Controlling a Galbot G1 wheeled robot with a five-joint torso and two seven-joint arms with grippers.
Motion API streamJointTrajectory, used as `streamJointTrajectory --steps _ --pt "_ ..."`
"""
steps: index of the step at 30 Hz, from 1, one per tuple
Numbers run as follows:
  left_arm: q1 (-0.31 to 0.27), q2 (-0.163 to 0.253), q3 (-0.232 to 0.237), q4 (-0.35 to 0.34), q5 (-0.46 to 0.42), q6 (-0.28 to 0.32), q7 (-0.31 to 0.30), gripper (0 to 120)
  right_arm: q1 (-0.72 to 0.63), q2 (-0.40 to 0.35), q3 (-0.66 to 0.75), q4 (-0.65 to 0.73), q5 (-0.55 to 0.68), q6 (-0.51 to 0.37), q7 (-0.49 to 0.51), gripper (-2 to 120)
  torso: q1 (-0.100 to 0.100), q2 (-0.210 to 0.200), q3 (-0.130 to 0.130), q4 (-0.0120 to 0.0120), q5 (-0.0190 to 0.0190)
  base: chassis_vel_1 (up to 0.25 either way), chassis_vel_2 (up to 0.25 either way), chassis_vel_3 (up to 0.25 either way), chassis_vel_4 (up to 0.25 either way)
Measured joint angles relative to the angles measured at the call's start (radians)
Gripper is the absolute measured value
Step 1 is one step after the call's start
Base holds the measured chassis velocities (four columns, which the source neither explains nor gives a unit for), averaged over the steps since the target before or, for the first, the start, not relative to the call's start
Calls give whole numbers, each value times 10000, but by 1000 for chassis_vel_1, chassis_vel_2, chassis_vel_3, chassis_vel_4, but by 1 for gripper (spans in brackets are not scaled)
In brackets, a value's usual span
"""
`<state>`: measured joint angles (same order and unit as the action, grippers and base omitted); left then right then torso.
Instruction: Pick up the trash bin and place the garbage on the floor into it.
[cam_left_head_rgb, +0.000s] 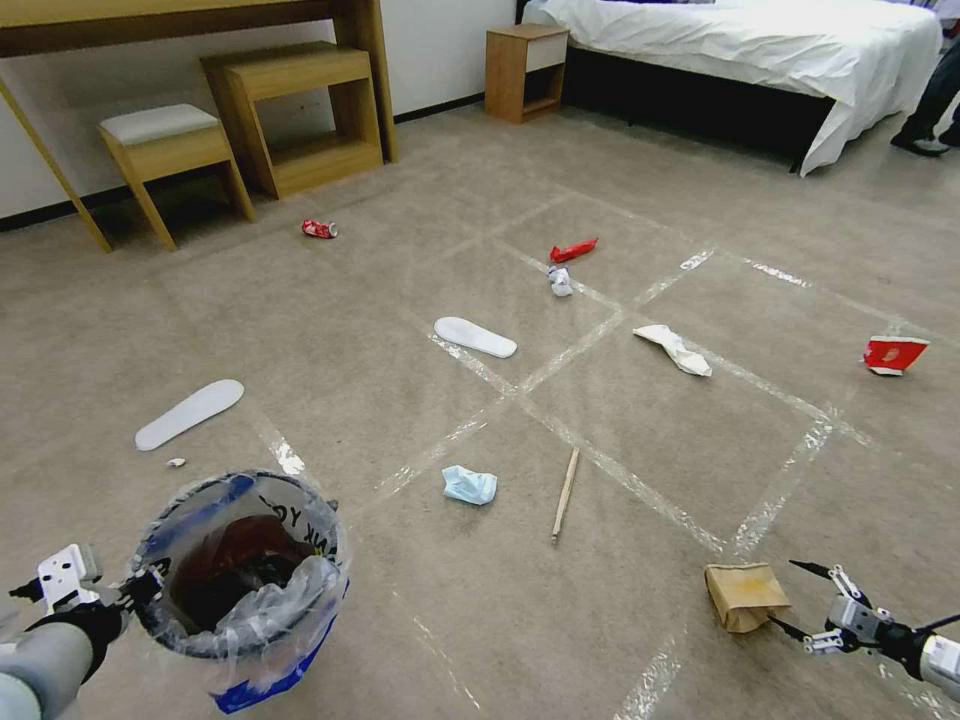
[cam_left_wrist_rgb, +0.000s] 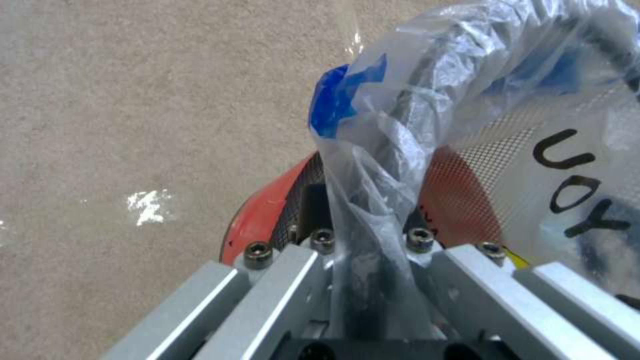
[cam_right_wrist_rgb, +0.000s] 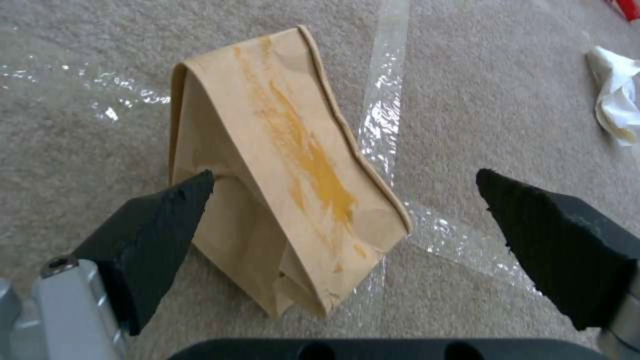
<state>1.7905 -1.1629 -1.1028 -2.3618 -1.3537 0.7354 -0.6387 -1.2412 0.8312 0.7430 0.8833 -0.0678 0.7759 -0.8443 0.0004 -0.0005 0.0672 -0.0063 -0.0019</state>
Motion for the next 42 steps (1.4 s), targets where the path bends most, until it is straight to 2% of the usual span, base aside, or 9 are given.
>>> streamJointTrajectory --steps 20,30,42 --pt "102 -2 4 -70 155 0 61 0 899 388 -526 -827 -468 201 50 100 0 0 0 1 0 0 0 0 0" --pt "69 -165 127 47 427 0 206 0 1880 676 -1047 -1889 -955 321 35 100 0 0 0 1 -1 0 0 0 0" --pt "-1 -69 86 151 456 0 238 0 2414 1055 -1463 -2478 -1220 330 31 100 0 0 0 1 -1 0 0 0 0"
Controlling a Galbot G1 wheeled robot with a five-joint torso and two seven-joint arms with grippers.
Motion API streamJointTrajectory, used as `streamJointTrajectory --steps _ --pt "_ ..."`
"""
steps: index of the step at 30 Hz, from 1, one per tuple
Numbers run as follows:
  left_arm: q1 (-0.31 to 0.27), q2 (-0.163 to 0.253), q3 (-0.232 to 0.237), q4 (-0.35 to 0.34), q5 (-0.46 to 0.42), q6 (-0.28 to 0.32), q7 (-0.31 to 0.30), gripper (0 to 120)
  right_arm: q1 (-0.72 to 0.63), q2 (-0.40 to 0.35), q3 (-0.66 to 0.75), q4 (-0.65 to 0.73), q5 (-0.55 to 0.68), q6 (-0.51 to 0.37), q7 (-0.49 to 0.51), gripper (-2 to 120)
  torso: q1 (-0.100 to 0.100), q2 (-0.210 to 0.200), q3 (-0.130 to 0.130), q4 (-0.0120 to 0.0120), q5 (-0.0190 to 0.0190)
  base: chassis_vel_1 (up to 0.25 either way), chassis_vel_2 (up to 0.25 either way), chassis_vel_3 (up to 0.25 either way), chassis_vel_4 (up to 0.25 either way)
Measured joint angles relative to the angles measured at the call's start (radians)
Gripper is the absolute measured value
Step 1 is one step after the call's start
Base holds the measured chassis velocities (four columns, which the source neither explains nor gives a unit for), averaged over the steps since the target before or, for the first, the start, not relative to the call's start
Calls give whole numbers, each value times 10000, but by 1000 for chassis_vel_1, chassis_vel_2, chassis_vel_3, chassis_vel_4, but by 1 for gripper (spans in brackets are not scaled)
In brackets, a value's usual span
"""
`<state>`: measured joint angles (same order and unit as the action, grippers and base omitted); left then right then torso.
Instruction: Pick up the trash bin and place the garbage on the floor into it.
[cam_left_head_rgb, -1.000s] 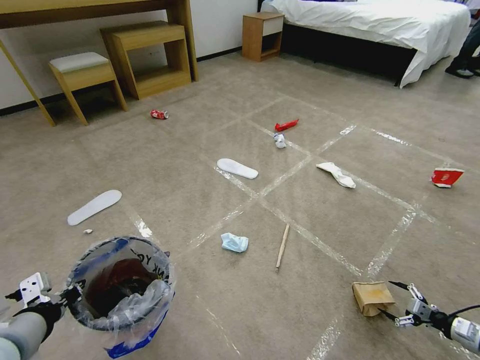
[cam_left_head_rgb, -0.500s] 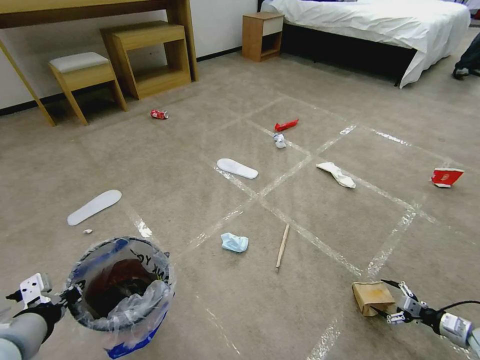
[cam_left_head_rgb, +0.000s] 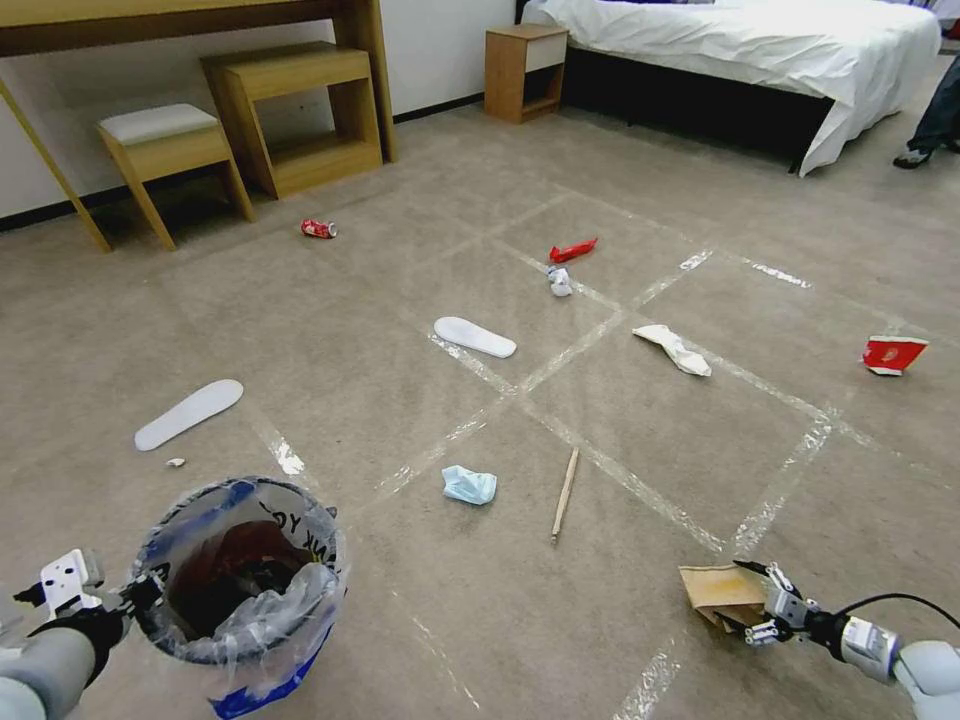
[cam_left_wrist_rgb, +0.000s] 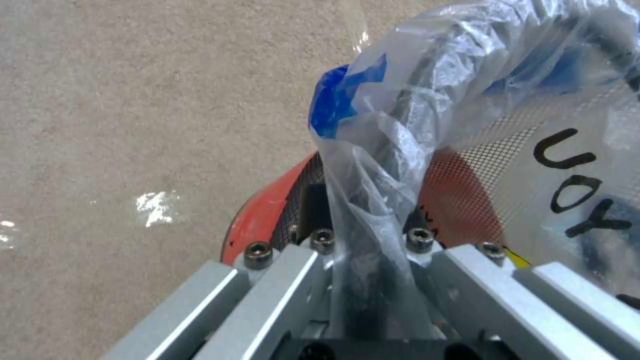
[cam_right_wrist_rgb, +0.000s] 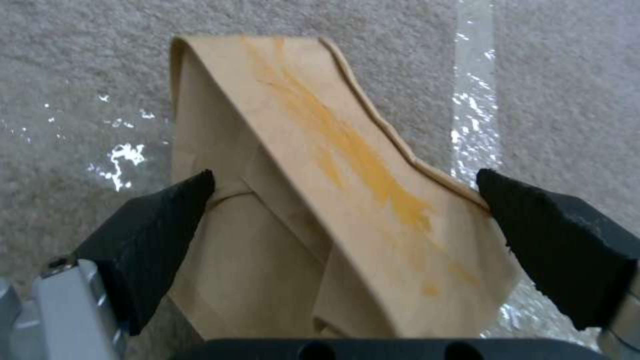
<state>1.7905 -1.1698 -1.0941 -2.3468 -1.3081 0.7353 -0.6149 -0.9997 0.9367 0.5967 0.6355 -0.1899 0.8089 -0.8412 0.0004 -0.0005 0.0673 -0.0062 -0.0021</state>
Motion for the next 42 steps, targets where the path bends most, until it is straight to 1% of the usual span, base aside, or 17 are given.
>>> streamJointTrajectory --steps 5,9,12,13,15,16,17,19,20,22,24,26,27,29,31,33,42 --pt "-59 35 16 61 15 0 7 0 116 122 -91 -139 0 0 17 100 0 0 0 -1 2 0 0 0 0" --pt "-90 64 29 98 29 0 16 0 124 186 -168 -144 190 0 9 93 0 0 0 -2 1 0 0 0 0" --pt "-127 101 46 146 49 0 37 0 115 209 -300 -100 639 -1 10 77 0 0 0 -1 2 0 0 0 0" --pt "-127 101 46 146 49 0 37 0 115 209 -300 -100 639 -1 10 77 0 0 0 -1 2 0 0 0 0" --pt "-149 122 55 164 56 0 38 0 96 208 -352 -7 805 -1 9 69 0 -1 0 -1 1 0 0 0 0" --pt "-156 135 59 172 59 0 40 0 69 196 -398 80 932 -2 4 62 0 0 0 -1 2 0 0 0 0" --pt "-156 135 59 172 59 0 40 0 69 196 -398 80 932 -2 4 62 0 0 0 -1 2 0 0 0 0" --pt "-159 156 61 188 64 -17 44 0 21 161 -465 245 1120 -6 6 52 0 0 0 -1 1 0 0 0 0" --pt "-159 156 61 188 64 -17 44 0 21 161 -465 245 1120 -6 6 52 0 0 0 -1 1 0 0 0 0" --pt "-163 178 63 208 78 -32 50 0 -7 150 -556 419 1328 -25 77 41 0 0 0 -1 1 0 0 0 0" --pt "-170 185 65 215 83 -41 55 0 -18 147 -600 481 1421 -42 141 38 0 0 0 -1 2 0 0 0 0" --pt "-196 209 70 229 90 -71 61 0 -41 135 -695 613 1554 -77 258 28 0 0 0 0 2 0 0 0 0" --pt "-196 209 70 229 90 -71 61 0 -41 135 -695 613 1554 -77 258 28 0 0 0 0 2 0 0 0 0" --pt "-228 242 71 250 99 -116 65 0 -49 115 -812 739 1680 -91 414 16 0 0 0 -1 1 0 0 0 0" --pt "-232 250 70 258 101 -126 66 0 -52 110 -847 779 1728 -108 441 13 0 0 0 -1 2 0 0 0 0" --pt "-238 262 64 310 165 -164 90 0 -47 109 -927 854 1814 -166 459 1 0 0 0 0 1 0 0 0 0" --pt "-271 285 54 358 248 -255 104 0 -41 207 -1061 885 1945 -178 749 0 0 0 0 -1 1 0 0 0 0"
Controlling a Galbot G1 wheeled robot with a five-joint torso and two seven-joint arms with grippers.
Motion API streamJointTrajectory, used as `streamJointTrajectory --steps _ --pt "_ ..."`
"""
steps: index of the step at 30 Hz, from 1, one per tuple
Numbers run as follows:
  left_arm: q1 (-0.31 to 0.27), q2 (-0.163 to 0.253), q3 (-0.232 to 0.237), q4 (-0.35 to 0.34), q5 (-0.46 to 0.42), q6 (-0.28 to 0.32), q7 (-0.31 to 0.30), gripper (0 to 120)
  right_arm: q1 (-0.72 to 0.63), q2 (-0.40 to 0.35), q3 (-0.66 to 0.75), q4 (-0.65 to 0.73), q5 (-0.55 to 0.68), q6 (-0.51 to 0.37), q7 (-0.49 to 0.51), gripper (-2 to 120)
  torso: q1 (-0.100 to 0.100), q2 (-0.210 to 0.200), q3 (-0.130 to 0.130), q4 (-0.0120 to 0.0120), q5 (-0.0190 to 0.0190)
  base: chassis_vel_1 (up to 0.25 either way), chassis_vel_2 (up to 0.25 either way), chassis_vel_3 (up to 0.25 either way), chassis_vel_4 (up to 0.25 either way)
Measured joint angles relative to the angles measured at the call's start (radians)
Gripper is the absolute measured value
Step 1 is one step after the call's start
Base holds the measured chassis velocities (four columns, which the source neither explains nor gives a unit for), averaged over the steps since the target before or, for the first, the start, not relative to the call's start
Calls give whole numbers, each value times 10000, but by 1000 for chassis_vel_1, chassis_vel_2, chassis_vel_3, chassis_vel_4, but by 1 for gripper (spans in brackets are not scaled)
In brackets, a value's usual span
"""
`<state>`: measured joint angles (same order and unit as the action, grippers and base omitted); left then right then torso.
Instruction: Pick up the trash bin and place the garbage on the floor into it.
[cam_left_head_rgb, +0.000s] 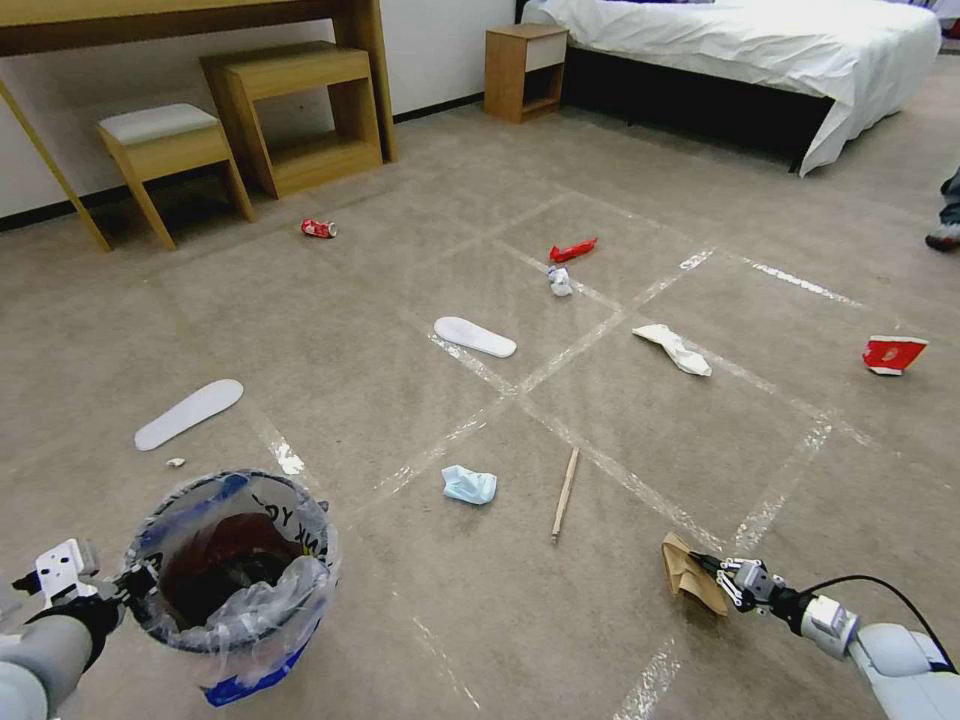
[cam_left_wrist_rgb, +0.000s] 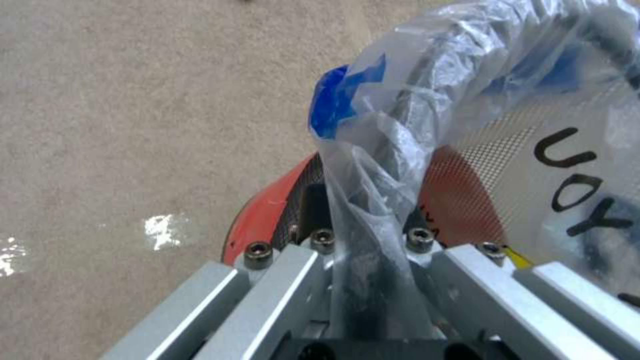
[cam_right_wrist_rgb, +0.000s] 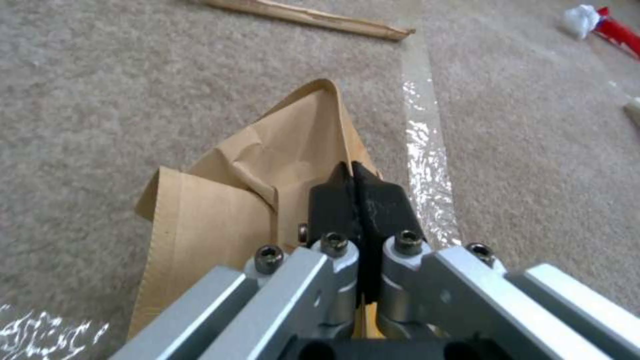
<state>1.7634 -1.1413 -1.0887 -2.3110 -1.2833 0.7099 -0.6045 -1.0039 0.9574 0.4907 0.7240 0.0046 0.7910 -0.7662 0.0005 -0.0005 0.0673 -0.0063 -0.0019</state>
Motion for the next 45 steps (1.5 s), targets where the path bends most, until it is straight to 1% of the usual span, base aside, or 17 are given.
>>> streamJointTrajectory --steps 13,16,17,20,21,24,25,26,29,30,32,33,37,38,41,42,45 --pt "93 -99 15 -121 135 -51 57 0 -379 -64 297 705 456 -118 162 0 0 0 0 -1 2 0 0 0 0" --pt "151 -96 -23 -265 25 -41 32 0 -791 -242 805 1936 1337 -525 279 0 0 0 0 1 1 0 0 0 0" --pt "151 -96 -23 -265 25 -41 32 0 -791 -242 805 1936 1337 -525 279 0 0 0 0 1 1 0 0 0 0" --pt "181 -101 -28 -377 -41 -25 3 0 -1255 -469 1257 3318 2372 -958 507 0 0 0 0 -1 0 0 0 0 0" --pt "181 -101 -28 -377 -41 -25 3 0 -1255 -469 1257 3318 2372 -958 507 0 0 0 0 -1 0 0 0 0 0" --pt "204 -151 -18 -499 -76 0 -3 0 -1610 -726 1596 4658 3279 -1262 702 0 0 0 0 0 -1 0 0 0 0" --pt "204 -151 -18 -499 -76 0 -3 0 -1610 -726 1596 4658 3279 -1262 702 0 0 0 0 0 -1 0 0 0 0" --pt "273 -219 -30 -580 -78 5 -9 0 -1760 -880 1743 5374 3774 -1416 822 0 0 0 0 -3 0 0 0 0 0" --pt "440 -387 -88 -742 -79 19 -9 0 -1913 -1126 1939 6450 4494 -1666 1061 0 0 0 0 3 0 0 0 0 0" --pt "440 -387 -88 -742 -79 19 -9 0 -1913 -1126 1939 6450 4494 -1666 1061 0 0 0 0 3 0 0 0 0 0" --pt "560 -574 -105 -878 -68 26 -12 0 -2046 -1396 2050 7295 4991 -1858 1243 0 0 0 0 0 1 0 0 0 0" --pt "560 -574 -105 -878 -68 26 -12 0 -2046 -1396 2050 7295 4991 -1858 1243 0 0 0 0 0 1 0 0 0 0" --pt "682 -842 -133 -1041 -50 26 11 0 -2044 -1803 2091 8442 5477 -2020 1361 0 0 0 0 0 2 0 0 0 0" --pt "682 -842 -133 -1041 -50 26 11 0 -2044 -1803 2091 8442 5477 -2020 1361 0 0 0 0 0 2 0 0 0 0" --pt "704 -975 -80 -1038 24 26 156 0 -2083 -2103 2037 9474 6109 -2345 1402 0 0 0 0 1 -3 0 0 0 0" --pt "704 -975 -80 -1038 24 26 156 0 -2083 -2103 2037 9474 6109 -2345 1402 0 0 0 0 1 -3 0 0 0 0" --pt "598 -1092 36 -936 96 27 268 0 -2087 -2240 1815 10279 6516 -2694 1427 0 0 0 0 1 -2 0 0 0 0"
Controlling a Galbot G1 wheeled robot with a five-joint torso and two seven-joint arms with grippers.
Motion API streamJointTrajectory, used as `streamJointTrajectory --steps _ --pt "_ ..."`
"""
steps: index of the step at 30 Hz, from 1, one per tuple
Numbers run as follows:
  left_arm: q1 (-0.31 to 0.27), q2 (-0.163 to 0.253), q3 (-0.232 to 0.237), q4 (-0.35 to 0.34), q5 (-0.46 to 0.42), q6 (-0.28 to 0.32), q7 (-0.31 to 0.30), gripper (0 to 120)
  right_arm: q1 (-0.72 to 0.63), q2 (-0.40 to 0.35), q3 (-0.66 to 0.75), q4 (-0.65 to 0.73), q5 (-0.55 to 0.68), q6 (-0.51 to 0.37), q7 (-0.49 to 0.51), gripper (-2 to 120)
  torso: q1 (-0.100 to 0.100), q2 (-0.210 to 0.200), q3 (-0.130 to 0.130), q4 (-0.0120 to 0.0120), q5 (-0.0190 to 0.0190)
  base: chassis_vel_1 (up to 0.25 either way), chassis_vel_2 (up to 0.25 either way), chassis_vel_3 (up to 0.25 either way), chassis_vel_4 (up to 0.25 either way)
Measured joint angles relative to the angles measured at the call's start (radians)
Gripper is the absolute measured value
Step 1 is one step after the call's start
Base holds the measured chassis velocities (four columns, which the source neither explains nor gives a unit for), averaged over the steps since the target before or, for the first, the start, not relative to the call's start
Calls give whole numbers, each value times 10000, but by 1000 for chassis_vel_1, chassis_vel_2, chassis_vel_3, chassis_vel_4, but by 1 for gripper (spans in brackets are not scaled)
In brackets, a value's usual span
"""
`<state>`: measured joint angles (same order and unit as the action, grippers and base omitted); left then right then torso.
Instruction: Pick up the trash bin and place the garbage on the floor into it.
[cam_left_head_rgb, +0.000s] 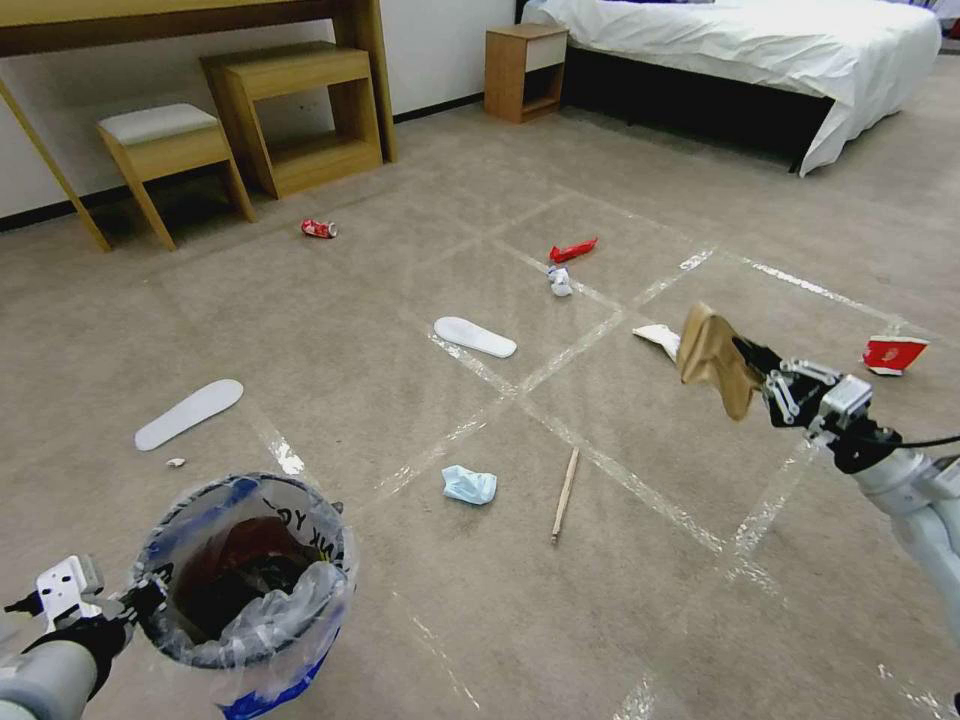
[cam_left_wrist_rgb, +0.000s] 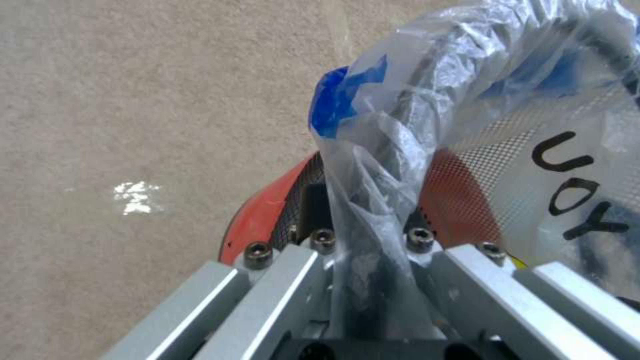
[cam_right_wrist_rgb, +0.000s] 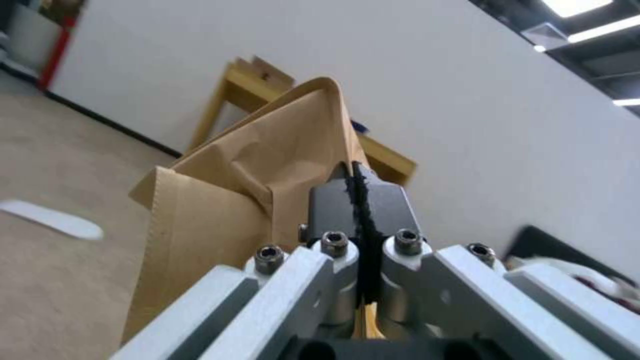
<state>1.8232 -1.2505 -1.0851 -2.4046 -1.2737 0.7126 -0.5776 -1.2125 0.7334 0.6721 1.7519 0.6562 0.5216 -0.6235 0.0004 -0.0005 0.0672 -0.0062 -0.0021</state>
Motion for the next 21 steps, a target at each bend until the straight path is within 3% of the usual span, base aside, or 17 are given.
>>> streamJointTrajectory --steps 9,21 --pt "-383 41 196 225 59 16 213 0 467 -29 -813 842 182 -563 0 0 0 0 0 -2 1 0 0 0 0" --pt "-974 58 503 786 284 100 628 0 2131 101 -3644 1318 681 -1302 -155 0 0 0 1 1 1 0 0 0 0"
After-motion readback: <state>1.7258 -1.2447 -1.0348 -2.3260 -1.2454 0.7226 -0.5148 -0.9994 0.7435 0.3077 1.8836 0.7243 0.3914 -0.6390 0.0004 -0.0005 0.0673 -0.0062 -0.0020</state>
